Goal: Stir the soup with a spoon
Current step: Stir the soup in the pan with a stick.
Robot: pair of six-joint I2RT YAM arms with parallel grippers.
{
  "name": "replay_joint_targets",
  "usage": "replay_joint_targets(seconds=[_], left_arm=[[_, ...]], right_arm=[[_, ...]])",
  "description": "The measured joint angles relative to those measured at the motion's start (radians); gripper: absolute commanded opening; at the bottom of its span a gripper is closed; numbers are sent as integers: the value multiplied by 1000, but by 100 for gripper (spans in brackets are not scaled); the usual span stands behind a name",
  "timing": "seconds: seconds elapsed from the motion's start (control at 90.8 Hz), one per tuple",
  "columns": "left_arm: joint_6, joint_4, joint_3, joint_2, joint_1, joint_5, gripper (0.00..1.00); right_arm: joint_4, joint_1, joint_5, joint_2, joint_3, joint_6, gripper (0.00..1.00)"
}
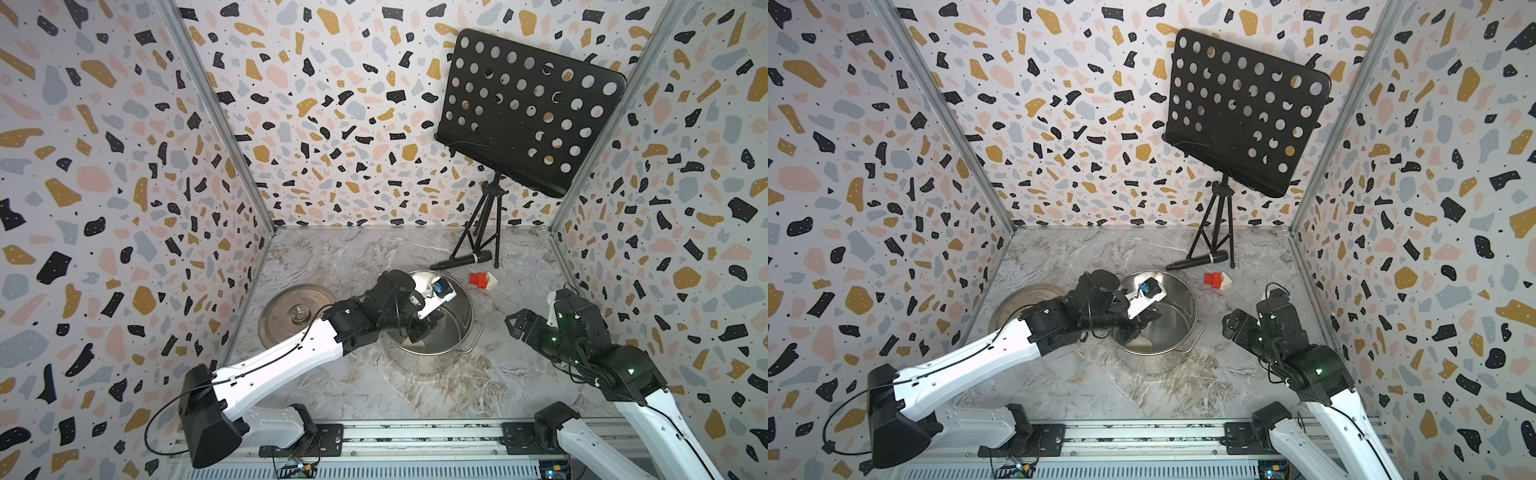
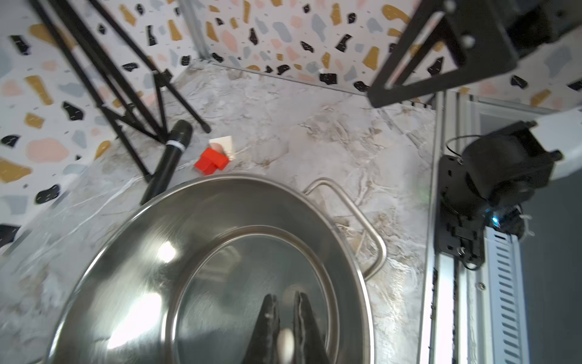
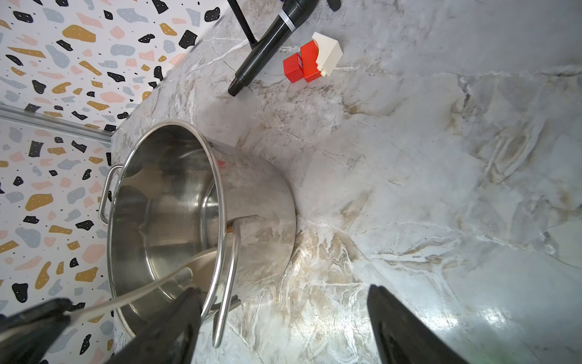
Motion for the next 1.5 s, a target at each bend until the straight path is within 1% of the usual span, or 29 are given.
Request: replay_joint_targets(seconds=[0.132, 0.253, 0.385, 0.573, 0.771, 0.914, 1.024, 1.244, 1.498], left_arm=[[-19, 40, -12, -16, 132, 3, 0], [-31, 91, -3, 23, 214, 4, 0], [-33, 124, 82, 146, 250, -1, 0], [-45, 154, 244, 329, 253, 23, 0], [-59, 166, 338, 442, 200, 39, 0], [-59, 167, 395, 497, 123, 49, 0], [-58, 167, 418, 515, 62, 54, 0], [-48, 146, 409, 495, -34, 76, 0], [-12, 85, 300, 344, -119, 97, 0]], right_arm=[[10, 0, -5, 12, 0, 0, 87], [21, 0, -13, 41, 0, -6, 87], [25, 0, -20, 65, 0, -14, 87], [36, 0, -25, 69, 1, -19, 87], [35, -1, -5, 68, 10, -23, 87], [40, -3, 12, 80, 51, -40, 87], [43, -6, 23, 84, 59, -43, 87], [43, -7, 37, 79, 59, -41, 87], [43, -8, 38, 54, 34, -26, 86]])
